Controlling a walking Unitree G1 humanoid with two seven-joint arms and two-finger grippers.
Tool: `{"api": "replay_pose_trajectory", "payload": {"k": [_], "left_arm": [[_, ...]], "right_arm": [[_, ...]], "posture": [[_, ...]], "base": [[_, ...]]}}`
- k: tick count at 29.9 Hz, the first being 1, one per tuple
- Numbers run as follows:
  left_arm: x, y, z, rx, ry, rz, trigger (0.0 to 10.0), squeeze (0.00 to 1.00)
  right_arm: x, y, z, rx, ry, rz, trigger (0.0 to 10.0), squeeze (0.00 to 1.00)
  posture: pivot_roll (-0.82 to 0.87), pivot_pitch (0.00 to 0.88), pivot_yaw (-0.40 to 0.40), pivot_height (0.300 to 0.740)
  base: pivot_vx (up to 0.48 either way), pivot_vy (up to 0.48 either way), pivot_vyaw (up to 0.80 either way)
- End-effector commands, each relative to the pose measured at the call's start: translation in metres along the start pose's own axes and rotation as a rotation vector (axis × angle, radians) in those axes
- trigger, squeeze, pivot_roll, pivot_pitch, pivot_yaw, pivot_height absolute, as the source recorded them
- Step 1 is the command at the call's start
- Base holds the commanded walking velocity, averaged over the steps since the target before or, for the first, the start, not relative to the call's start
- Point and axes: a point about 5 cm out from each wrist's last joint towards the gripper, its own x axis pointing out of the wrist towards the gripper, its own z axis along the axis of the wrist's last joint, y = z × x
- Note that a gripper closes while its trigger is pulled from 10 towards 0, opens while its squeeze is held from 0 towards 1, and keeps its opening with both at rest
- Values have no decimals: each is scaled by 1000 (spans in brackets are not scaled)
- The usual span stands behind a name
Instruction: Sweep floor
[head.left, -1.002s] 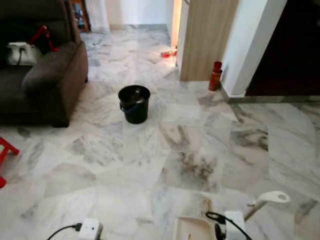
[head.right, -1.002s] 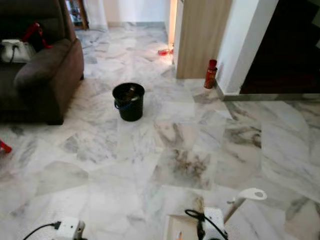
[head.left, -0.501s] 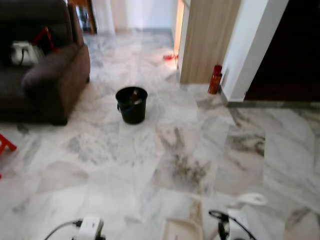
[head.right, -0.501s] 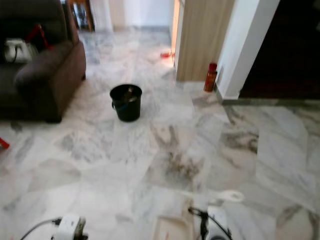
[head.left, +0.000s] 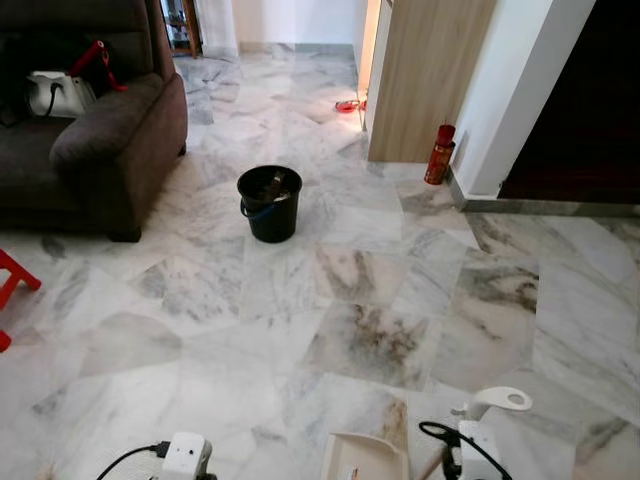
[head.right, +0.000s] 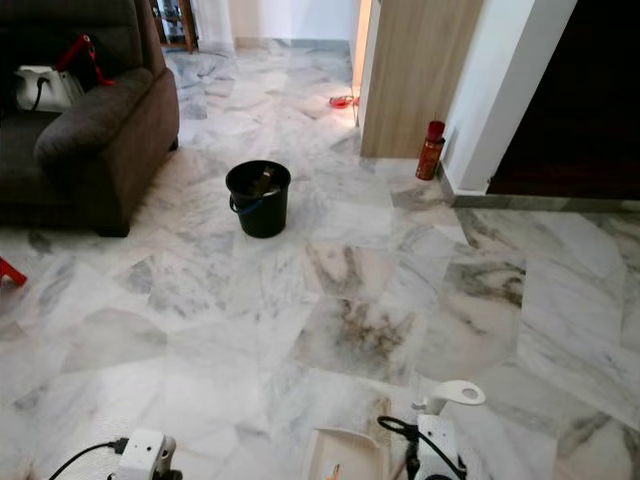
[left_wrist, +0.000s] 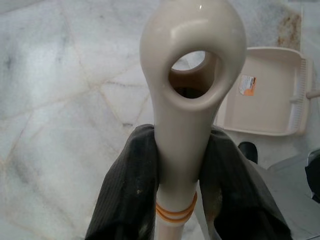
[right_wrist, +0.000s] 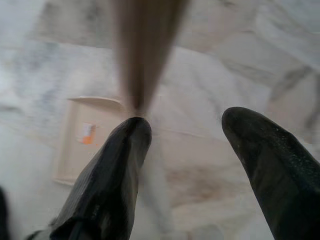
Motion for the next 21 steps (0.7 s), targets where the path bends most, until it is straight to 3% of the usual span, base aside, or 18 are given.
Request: {"api": "replay_pose_trajectory", "payload": {"k": [1, 5, 8, 11, 15, 21], "left_arm": [[0, -1, -3, -20, 12, -10, 10000, 0], [-1, 0, -3, -20, 11, -10, 10000, 0], [-1, 3, -2, -19, 8, -9, 10000, 0], [-2, 4, -3, -17, 7, -9, 10000, 0], [-3, 4, -5, 0, 13, -18, 10000, 0], [-3, 4, -8, 12, 23, -23, 10000, 0]], "right_arm": [[0, -2, -4, -18, 28, -22, 10000, 0], [0, -8, -6, 19, 37, -53, 10000, 0], [0, -17, -7, 119, 38, -95, 10000, 0], [-1, -22, -9, 156, 25, -113, 10000, 0], [-6, -36, -20, 230, -11, -134, 10000, 0], [-16, -51, -42, 257, -20, -165, 10000, 0]], "posture": [[9, 0, -62, 740], [9, 0, -59, 740], [8, 0, -57, 740], [3, 0, -55, 740], [-11, 0, -45, 740], [-23, 0, -34, 740]], "base": [[0, 0, 0], [0, 0, 0], [0, 0, 0], [0, 0, 0], [0, 0, 0], [0, 0, 0]]}}
